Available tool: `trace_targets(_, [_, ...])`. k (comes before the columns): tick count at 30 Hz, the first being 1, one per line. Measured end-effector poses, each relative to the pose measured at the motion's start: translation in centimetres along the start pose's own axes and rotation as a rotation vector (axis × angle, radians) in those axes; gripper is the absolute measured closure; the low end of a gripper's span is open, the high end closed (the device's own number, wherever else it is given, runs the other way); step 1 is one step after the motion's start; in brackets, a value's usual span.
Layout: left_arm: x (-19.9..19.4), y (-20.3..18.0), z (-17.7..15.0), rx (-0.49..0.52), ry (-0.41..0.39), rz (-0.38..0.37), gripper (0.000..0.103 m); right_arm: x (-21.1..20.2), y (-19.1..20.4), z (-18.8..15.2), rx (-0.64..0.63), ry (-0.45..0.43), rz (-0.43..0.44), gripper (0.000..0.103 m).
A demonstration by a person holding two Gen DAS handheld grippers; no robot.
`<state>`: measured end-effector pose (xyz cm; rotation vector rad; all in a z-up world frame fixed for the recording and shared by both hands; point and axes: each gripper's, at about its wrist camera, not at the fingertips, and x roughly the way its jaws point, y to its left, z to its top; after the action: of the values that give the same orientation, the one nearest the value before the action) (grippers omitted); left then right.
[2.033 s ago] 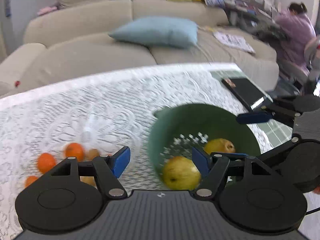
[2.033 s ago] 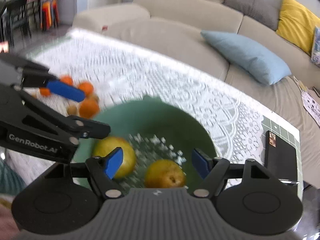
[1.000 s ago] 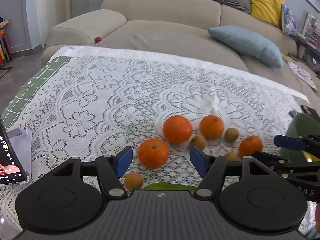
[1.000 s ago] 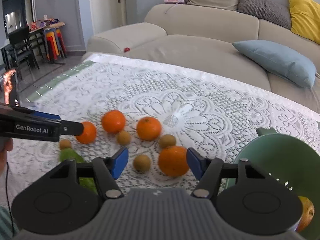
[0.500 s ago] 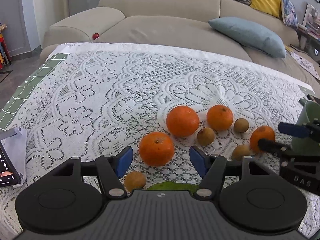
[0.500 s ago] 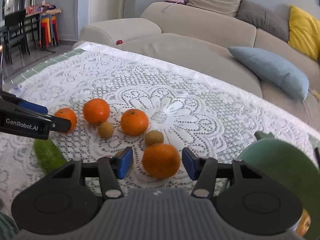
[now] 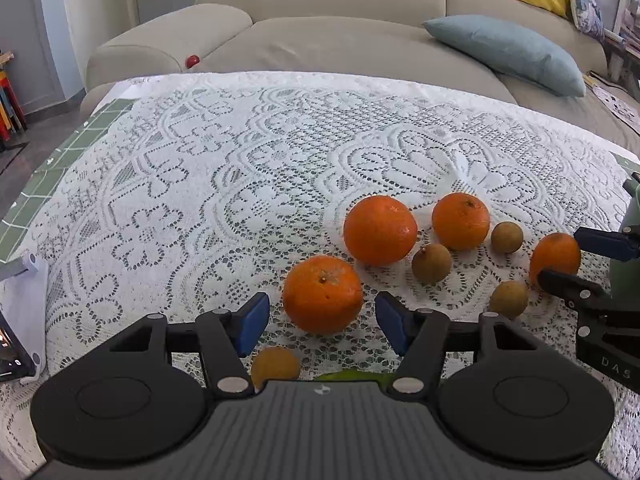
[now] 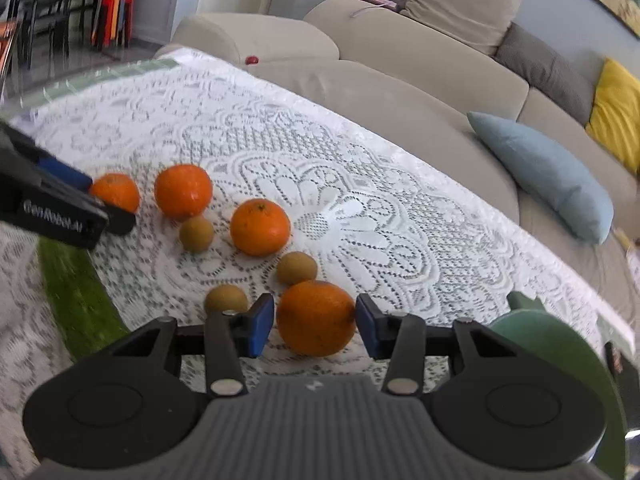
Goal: Organize fruits
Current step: 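Grasp a mandarin with the left gripper while the right gripper grasps another mandarin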
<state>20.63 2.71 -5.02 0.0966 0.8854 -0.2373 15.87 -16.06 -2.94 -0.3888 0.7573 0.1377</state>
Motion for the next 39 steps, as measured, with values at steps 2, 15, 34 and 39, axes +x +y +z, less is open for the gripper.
trace_targets(2, [0.2,0.1,0.1,-0.011,0.006,0.004,0.035,0.2,0.0,0.1,-0.017,0.007,-0.002,0.06])
trace_targets(15, [1.0,-0.1,0.4,-0.029,0.042,-0.002,0.053,1.2,0.8,0.0,-0.118,0.059,-0.059,0.058])
trace_targets(34, [-0.9,-1.6,2.9,0.119,0.151,0.023,0.055,0.1,-0.4,0.6,-0.079,0.086,0.05,0.06])
trace_targets(39, [-2.6,-2.8,4.0,0.184,0.176,0.01,0.055,-1.0,-1.1,1.5,-0.073,0.089,0.111,0.06])
